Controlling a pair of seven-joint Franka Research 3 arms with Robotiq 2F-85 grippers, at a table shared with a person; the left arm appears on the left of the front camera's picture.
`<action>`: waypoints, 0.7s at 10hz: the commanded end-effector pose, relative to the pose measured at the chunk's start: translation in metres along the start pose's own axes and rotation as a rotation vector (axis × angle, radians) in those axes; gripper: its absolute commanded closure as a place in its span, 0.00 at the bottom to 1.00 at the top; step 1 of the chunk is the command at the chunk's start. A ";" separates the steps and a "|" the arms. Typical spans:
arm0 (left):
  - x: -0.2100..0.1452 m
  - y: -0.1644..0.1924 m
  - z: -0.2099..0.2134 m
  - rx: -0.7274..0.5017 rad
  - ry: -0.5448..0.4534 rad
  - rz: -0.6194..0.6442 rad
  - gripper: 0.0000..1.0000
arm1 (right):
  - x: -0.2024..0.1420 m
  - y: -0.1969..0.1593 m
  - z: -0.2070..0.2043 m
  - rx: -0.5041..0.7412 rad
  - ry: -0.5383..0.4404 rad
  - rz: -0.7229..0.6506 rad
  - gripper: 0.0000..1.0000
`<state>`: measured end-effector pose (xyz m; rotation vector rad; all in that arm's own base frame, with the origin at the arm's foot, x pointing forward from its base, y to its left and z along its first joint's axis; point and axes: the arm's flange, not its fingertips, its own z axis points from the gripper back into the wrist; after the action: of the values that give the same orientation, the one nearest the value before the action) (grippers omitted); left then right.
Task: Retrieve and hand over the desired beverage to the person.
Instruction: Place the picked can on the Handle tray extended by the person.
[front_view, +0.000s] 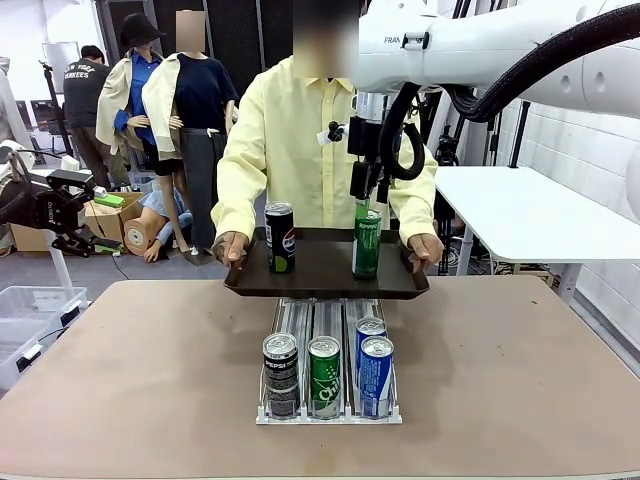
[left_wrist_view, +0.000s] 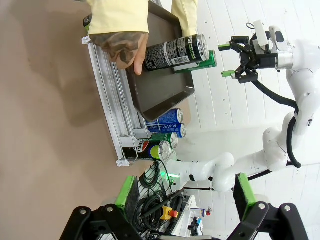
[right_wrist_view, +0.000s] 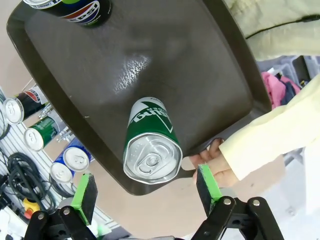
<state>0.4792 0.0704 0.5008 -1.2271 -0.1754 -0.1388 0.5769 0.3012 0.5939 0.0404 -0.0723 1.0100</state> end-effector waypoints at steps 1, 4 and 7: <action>0.000 -0.001 0.001 0.000 -0.002 -0.001 0.00 | 0.001 -0.001 0.000 -0.003 -0.006 -0.008 0.00; 0.000 -0.001 0.001 0.000 -0.002 -0.001 0.00 | 0.001 -0.001 0.000 -0.003 -0.006 -0.008 0.00; 0.000 -0.001 0.001 0.000 -0.002 -0.001 0.00 | -0.019 -0.003 0.031 0.046 -0.078 -0.088 0.00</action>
<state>0.4792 0.0706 0.5008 -1.2272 -0.1755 -0.1385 0.5752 0.2931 0.6067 0.0684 -0.0921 0.9814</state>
